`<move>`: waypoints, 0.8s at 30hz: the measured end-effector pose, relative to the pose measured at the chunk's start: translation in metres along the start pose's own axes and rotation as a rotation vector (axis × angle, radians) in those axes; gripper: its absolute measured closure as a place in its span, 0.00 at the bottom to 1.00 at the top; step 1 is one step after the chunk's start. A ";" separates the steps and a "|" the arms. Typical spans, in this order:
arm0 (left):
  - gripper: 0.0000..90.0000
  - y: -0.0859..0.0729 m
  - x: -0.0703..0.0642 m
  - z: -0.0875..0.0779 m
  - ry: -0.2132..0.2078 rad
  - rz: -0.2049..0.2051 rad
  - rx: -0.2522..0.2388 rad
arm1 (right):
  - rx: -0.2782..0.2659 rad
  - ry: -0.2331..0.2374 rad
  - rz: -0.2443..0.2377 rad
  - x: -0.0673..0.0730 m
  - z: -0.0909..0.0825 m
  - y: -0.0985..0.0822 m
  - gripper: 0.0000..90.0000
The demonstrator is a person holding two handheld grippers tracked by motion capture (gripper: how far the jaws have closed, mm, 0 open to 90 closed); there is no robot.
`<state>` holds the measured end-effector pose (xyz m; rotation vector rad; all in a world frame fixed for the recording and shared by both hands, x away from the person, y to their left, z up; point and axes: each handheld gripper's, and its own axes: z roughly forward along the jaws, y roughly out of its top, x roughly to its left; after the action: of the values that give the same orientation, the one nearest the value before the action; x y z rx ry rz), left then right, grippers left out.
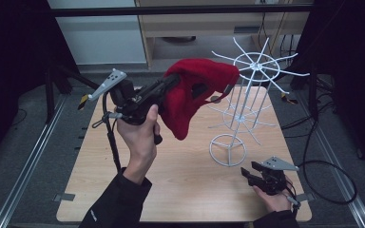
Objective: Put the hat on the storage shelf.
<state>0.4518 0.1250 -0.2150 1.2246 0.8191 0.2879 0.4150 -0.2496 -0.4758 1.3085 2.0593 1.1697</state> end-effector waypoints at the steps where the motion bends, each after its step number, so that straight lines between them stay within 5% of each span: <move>1: 0.87 -0.004 0.003 -0.001 -0.001 -0.002 0.011 | 0.001 0.000 0.001 0.000 0.000 0.000 0.54; 14: 0.84 -0.045 0.030 -0.005 -0.004 0.118 0.162 | 0.011 -0.001 0.000 0.001 0.002 -0.001 0.53; 24: 0.56 -0.054 0.033 -0.023 0.005 0.241 0.180 | 0.009 -0.006 0.002 0.000 0.002 -0.001 0.52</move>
<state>0.4470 0.1428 -0.2801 1.4957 0.7136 0.4193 0.4157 -0.2488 -0.4781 1.3173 2.0618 1.1574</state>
